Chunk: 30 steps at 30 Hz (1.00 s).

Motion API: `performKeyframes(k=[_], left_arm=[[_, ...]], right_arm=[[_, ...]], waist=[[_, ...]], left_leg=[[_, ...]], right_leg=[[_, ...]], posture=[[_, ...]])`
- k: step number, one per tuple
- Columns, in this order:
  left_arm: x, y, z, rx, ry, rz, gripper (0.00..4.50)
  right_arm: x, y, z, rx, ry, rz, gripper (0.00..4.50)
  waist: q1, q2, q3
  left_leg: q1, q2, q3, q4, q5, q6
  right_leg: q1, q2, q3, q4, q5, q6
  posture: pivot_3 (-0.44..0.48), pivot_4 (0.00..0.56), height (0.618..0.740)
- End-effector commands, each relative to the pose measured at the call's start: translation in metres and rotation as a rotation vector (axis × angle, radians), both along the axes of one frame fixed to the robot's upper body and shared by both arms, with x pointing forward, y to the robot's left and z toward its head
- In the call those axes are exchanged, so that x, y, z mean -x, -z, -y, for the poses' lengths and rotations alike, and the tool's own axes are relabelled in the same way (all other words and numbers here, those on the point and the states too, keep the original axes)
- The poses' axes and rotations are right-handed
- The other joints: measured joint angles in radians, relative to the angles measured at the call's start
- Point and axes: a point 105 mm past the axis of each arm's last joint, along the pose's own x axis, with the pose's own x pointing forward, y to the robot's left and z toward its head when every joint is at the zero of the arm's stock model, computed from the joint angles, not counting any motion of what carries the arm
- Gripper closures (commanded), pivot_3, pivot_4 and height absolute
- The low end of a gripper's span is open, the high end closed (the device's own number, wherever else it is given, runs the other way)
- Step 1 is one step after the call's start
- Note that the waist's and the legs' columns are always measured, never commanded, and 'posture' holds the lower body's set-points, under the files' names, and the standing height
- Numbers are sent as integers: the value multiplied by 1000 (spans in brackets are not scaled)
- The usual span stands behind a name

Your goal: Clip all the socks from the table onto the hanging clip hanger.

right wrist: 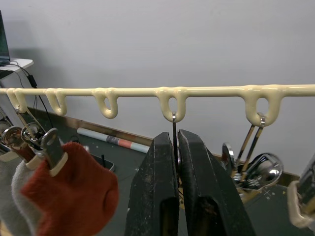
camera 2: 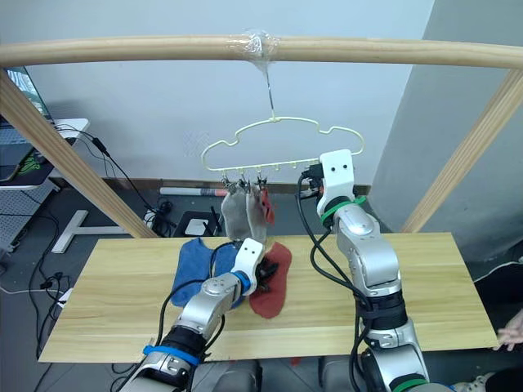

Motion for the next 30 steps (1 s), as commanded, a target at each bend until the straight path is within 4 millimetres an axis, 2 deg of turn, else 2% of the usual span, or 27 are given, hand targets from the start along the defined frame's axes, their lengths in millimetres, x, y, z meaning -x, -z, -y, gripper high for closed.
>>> performKeyframes(k=[1,3,6,10,14,18,25,30], left_arm=[[27,14,8,36,62,-74,4034],[30,6,11,56,92,-33,4494],[29,-9,11,81,96,39,4494],[27,-17,13,90,106,81,4494],[16,-36,13,109,104,158,4494],[23,-34,17,78,209,102,3666],[23,-29,16,16,212,69,1618],[21,-32,34,30,189,12,149]], right_arm=[[-2,-4,15,0,19,9,4500],[-3,-5,17,6,7,2,4500],[-5,-5,25,8,-17,-31,4500],[-6,-6,30,8,-24,-47,4500],[-8,-9,34,11,-21,-50,4500],[-8,-9,36,6,-15,-56,4500],[-6,-9,36,8,-12,-60,4500],[-6,-8,39,12,-2,-66,4500]], waist=[[-1,0,0],[0,0,0],[0,0,0],[0,0,0],[2,0,1],[1,0,1],[1,0,1],[1,0,1]], left_leg=[[0,0,0,0,0,0],[0,0,0,0,0,0],[0,0,0,0,0,0],[0,0,0,0,0,0],[-1,0,0,-1,0,0],[-2,0,0,-1,0,0],[-2,0,0,-2,0,0],[-3,0,0,-2,0,0]], right_leg=[[0,0,0,0,0,0],[0,0,0,0,0,0],[0,0,0,0,0,0],[0,0,0,-1,0,1],[0,0,0,-2,0,1],[0,0,0,-3,0,1],[-1,0,0,-5,0,0],[-1,0,-1,-5,-1,1]], posture=[[48,207,740],[48,207,740],[54,208,740],[54,208,740],[54,208,740],[51,206,740],[42,205,740],[40,201,740]])
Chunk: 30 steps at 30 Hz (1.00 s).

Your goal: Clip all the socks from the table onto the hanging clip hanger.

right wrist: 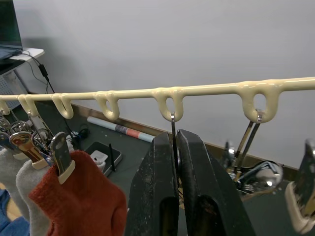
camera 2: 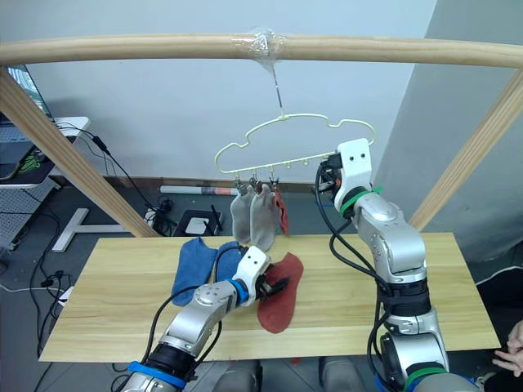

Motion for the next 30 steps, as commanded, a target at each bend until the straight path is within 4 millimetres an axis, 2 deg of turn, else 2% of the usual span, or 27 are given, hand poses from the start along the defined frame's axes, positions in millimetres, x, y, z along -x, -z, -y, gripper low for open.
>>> performKeyframes(k=[1,8,10,15,19,23,30], left_arm=[[-3,-13,18,8,1,17,46],[1,-6,27,-43,-2,1,46],[2,4,20,-149,-17,13,46],[11,31,-2,-280,-22,-20,46],[16,40,-5,-254,-24,-63,46],[18,49,-9,-257,-16,-77,873],[18,51,-13,-223,-11,-93,2904]], right_arm=[[0,3,14,-2,55,-16,4500],[0,5,15,-1,62,-20,4500],[-1,4,15,-2,67,-21,4500],[0,5,17,-5,75,-23,4500],[0,6,18,-5,79,-26,4500],[-1,6,18,-11,83,-29,4500],[-2,7,21,-15,94,-32,4500]], waist=[[0,0,0],[-1,0,0],[-1,0,0],[-1,0,0],[-1,0,0],[-1,0,0],[0,0,-1]], left_leg=[[0,0,0,0,0,0],[0,0,0,0,0,0],[0,0,0,0,0,0],[0,0,0,0,0,0],[0,0,0,0,0,0],[1,0,0,0,0,0],[1,0,0,0,0,0]], right_leg=[[0,0,0,0,0,0],[0,0,0,0,0,0],[0,0,0,0,0,0],[0,0,0,-1,0,0],[0,0,0,-1,0,0],[1,0,0,-1,0,1],[1,0,0,-1,0,1]], posture=[[40,201,740],[40,199,740],[40,199,740],[37,196,740],[35,195,740],[33,196,740],[32,194,740]])
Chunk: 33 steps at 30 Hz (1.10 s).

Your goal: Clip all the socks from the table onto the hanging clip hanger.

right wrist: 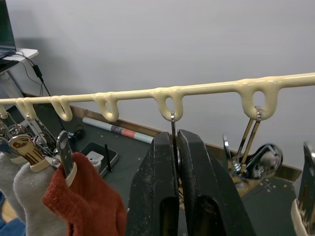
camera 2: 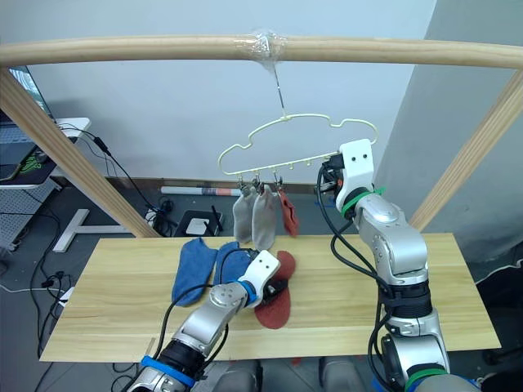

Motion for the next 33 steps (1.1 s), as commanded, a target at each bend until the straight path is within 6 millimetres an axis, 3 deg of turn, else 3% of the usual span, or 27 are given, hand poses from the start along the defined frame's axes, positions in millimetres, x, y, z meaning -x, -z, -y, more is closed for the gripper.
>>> performKeyframes(k=[1,5,9,11,13,16,21,27,33], left_arm=[[17,27,-7,-18,-3,-110,3192],[14,15,2,77,15,-67,4342],[6,-4,9,173,20,-5,4457],[-4,-57,25,381,60,129,4457],[-6,-96,33,508,117,229,4457],[-2,-133,38,532,223,382,4457],[-9,-147,37,506,220,457,4457],[-21,-157,56,487,215,485,4457],[-25,-154,65,470,210,494,4457]], right_arm=[[-3,5,18,-14,70,-25,4500],[-4,5,18,-14,70,-25,4500],[-5,5,19,-16,68,-27,4500],[-7,-2,22,-45,56,-57,4500],[-7,-5,24,-92,47,-106,4500],[-7,-10,25,-155,20,-182,4500],[-5,-16,27,-234,0,-278,4500],[0,-19,18,-331,-26,-393,4500],[5,-18,15,-367,-11,-442,4500]], waist=[[0,0,0],[0,0,0],[1,0,0],[0,0,1],[3,0,1],[4,0,1],[1,1,1],[3,1,1],[0,1,1]], left_leg=[[0,0,0,0,0,0],[0,0,0,0,0,0],[-1,0,0,0,0,0],[-1,0,0,0,0,0],[-4,0,-1,0,0,0],[-8,0,-2,1,0,0],[-10,0,-2,0,0,0],[-13,-1,-2,0,0,0],[-13,-1,-2,0,0,1]], right_leg=[[0,0,0,0,0,0],[0,0,0,0,0,0],[0,0,0,0,0,0],[0,0,0,-1,0,0],[-3,0,-1,-1,0,0],[-6,-1,-2,-1,2,-3],[-6,-1,-2,-5,3,-5],[-6,-1,-3,-8,4,-5],[-6,-1,-3,-9,4,-5]], posture=[[32,193,740],[32,194,740],[30,192,740],[28,190,740],[27,188,740],[20,186,740],[16,182,740],[18,178,740],[18,178,740]])
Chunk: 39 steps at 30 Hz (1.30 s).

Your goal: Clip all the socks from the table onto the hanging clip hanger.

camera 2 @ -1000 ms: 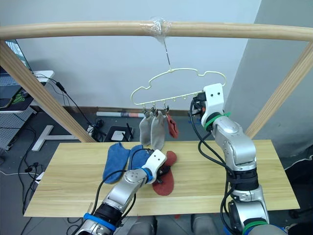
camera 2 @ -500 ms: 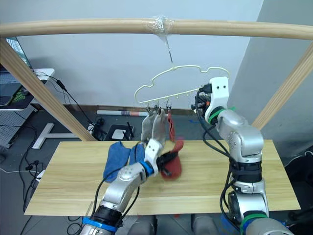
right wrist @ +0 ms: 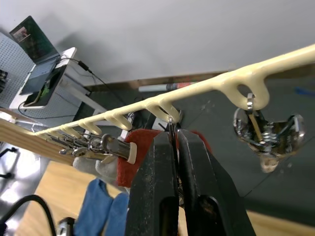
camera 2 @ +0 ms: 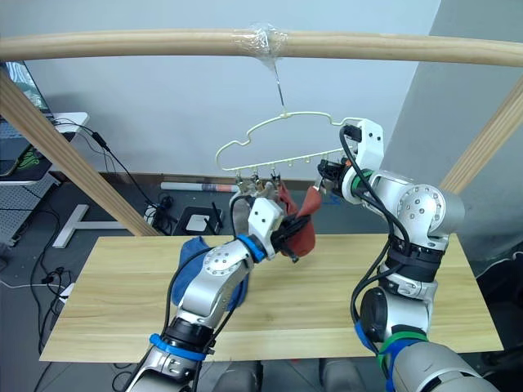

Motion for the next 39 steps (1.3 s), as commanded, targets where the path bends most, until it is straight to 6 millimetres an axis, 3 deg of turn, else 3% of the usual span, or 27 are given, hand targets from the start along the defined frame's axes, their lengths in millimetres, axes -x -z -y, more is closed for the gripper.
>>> performKeyframes(k=[1,17,27,32,35,39], left_arm=[[0,-8,4,8,-3,40,4457],[3,-7,8,0,19,39,4457],[-1,-29,12,55,10,109,4457],[-2,-29,13,60,9,107,4457],[0,-27,13,54,15,101,4500],[-1,-26,12,57,12,92,4500]], right_arm=[[2,3,11,2,56,-29,4500],[4,4,10,-5,72,-44,4500],[5,7,9,9,64,-46,4500],[5,5,9,3,62,-40,4500],[6,1,9,-28,55,-28,3681],[6,-2,9,-40,48,-24,2113]], waist=[[-1,0,0],[-1,0,0],[-1,0,0],[-1,0,0],[-1,0,0],[-4,1,0]], left_leg=[[0,0,0,0,0,0],[0,0,0,0,0,0],[0,0,0,0,0,0],[0,0,0,0,0,0],[0,0,0,0,0,0],[0,0,0,0,0,0]], right_leg=[[0,0,0,0,0,0],[0,0,0,1,0,0],[0,0,0,1,0,0],[0,0,0,1,0,0],[0,0,0,1,0,0],[-1,0,0,1,0,0]], posture=[[15,177,740],[12,174,740],[16,169,740],[14,166,740],[13,166,740],[13,166,740]])
